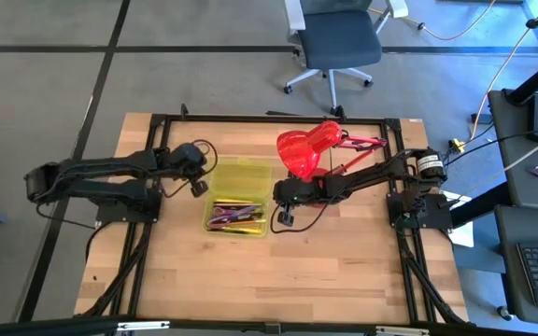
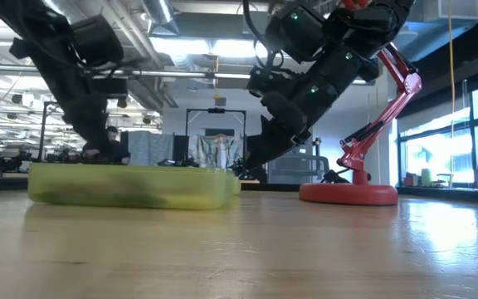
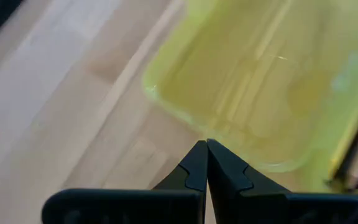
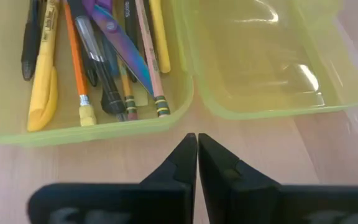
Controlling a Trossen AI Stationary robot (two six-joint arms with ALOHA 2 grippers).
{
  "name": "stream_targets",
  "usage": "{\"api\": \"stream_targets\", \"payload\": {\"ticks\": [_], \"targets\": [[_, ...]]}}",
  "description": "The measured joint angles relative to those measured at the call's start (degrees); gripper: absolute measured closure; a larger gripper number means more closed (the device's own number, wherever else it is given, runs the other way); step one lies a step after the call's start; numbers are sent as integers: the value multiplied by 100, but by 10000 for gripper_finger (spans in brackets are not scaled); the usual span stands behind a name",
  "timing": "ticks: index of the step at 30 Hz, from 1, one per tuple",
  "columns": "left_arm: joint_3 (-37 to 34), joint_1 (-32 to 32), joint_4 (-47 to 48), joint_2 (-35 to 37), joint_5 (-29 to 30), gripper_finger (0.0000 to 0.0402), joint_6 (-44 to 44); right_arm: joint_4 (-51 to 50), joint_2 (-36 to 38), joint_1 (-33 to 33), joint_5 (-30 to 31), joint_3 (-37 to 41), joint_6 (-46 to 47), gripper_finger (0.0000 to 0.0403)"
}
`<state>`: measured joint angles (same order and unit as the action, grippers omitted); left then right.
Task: Pick & place school supplies into a supply box
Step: Close the yellow supply box
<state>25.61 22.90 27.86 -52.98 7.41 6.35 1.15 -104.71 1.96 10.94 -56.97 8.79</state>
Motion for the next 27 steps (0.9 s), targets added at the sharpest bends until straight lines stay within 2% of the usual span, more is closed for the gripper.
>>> {"api": "stream_targets", "payload": {"ticks": [4,9,13,16,21,27], "targets": [[-9,512,-41,-265,-358,398,249,2,0,2,-2,0,151,382],[-9,991,-514,-800,-860,398,52,23,-14,2,2,0,154,382],[-9,1361,-686,-1343,-890,399,-104,29,-47,2,10,-2,155,382],[-9,1565,-760,-1747,-941,400,-336,-14,-68,2,16,-1,159,382],[0,1749,-1208,-2266,-1394,400,-965,-160,-68,-56,146,-2,123,382],[6,1954,-1615,-2493,-1716,399,-1450,4,-303,-195,164,0,129,382]]}}
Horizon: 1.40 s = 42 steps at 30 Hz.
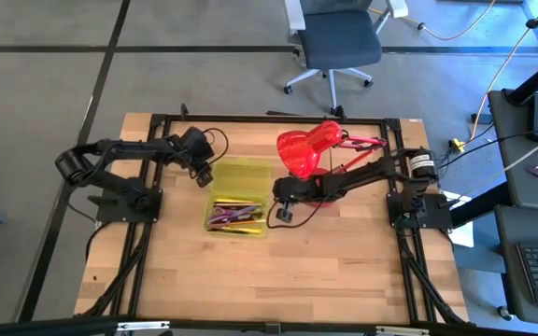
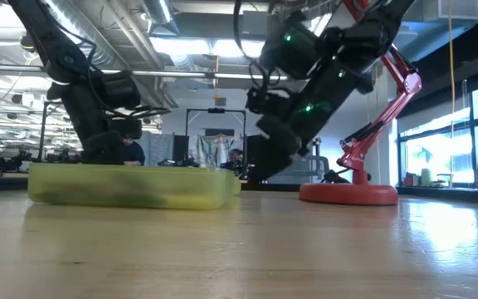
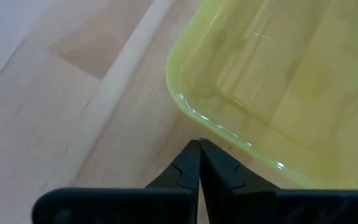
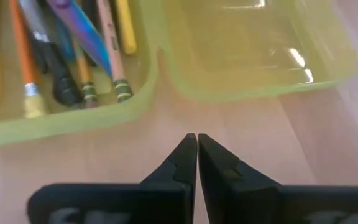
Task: Pick & place school supplies into a supply box
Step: Close the yellow supply box
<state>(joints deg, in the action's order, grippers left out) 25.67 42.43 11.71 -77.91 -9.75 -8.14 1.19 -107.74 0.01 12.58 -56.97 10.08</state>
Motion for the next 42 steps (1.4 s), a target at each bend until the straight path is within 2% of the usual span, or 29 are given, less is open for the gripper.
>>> {"api": "stream_targets", "payload": {"ticks": [7,16,22,25,30,35,42], "targets": [[-9,260,-127,-25,-560,398,-601,434,-440,-170,-2,1,31,375],[-22,267,-218,-24,-539,398,-557,395,-459,-285,-17,-7,22,318],[-24,263,-339,-32,-519,394,-441,380,-459,-299,-15,-7,11,303],[-24,263,-341,-32,-519,373,-441,378,-459,-299,-15,-7,9,302],[-24,265,-343,-28,-561,306,-323,376,-459,-299,-15,-7,-4,303],[-24,238,-260,-26,-1035,246,-581,478,-461,-301,-11,0,-8,298],[-22,-162,-212,-17,-965,215,-829,516,-464,-301,-2,6,-4,295]]}}
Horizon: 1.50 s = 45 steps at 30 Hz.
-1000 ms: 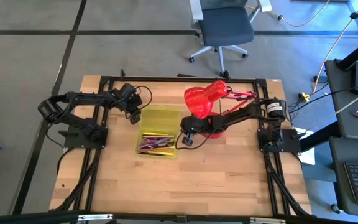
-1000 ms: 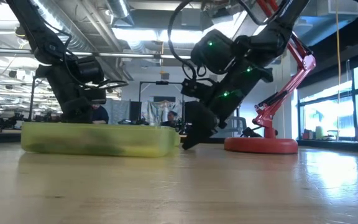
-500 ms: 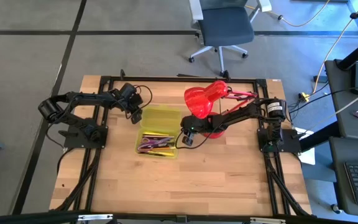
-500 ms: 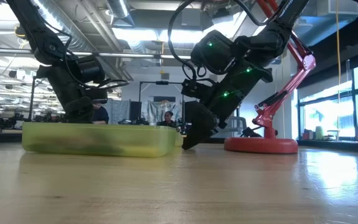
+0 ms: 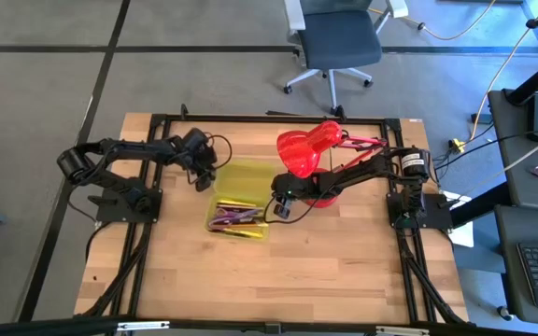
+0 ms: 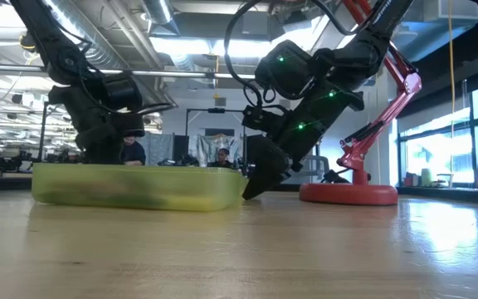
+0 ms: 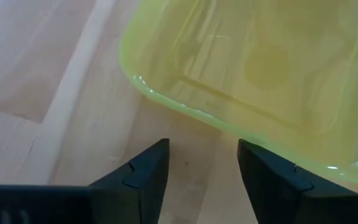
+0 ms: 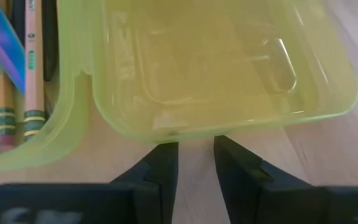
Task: Pick & place school supplies into a supply box
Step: Close the yellow supply box
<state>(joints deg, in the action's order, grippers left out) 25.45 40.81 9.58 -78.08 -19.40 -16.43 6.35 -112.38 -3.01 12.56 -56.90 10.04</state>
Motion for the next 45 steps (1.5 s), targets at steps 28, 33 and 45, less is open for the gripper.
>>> {"api": "stream_targets", "payload": {"ticks": [28,33,45], "targets": [[18,-511,17,4,695,225,-197,514,-15,99,6,-5,-1189,294],[20,-519,19,-3,664,222,-365,527,-13,161,511,-13,-1536,294],[5,-519,149,117,702,222,-582,679,-11,382,1633,-13,-2477,295]]}}
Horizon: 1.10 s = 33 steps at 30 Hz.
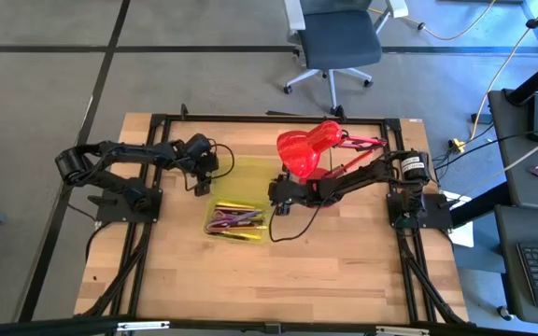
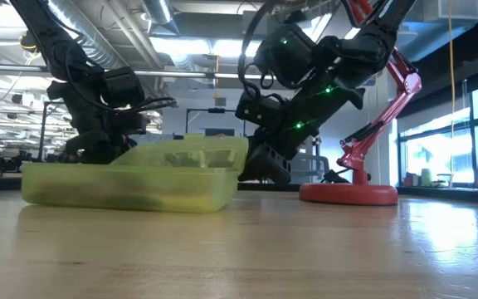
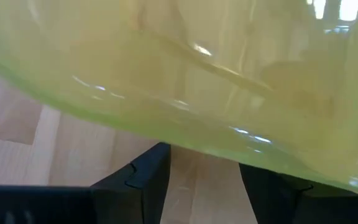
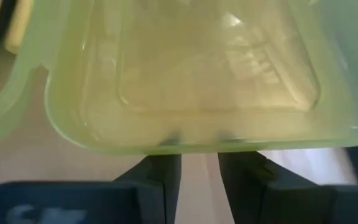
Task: Pick & place school supplies into a supply box
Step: Close the yellow supply box
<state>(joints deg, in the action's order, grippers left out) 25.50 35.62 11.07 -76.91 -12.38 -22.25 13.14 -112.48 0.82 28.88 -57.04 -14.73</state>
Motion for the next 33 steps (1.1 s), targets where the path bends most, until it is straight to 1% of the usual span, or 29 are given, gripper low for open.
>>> {"api": "stream_targets", "payload": {"ticks": [7,14,19,22,25,30,33], "targets": [[-7,0,113,348,37,226,-207,5,6,152,501,0,-417,295],[-7,4,102,916,71,227,-209,5,8,296,966,2,-746,295],[-7,4,107,1363,70,224,-113,36,8,392,1285,2,-808,295],[-7,4,109,1615,57,226,-87,45,8,449,1353,2,-808,295],[-6,4,104,1815,-109,228,-89,82,8,547,1371,2,-832,295],[-5,4,67,2052,-661,224,-89,87,50,690,1365,4,-904,295],[-3,-20,67,2122,-779,222,-60,93,111,741,1469,7,-987,295]]}}
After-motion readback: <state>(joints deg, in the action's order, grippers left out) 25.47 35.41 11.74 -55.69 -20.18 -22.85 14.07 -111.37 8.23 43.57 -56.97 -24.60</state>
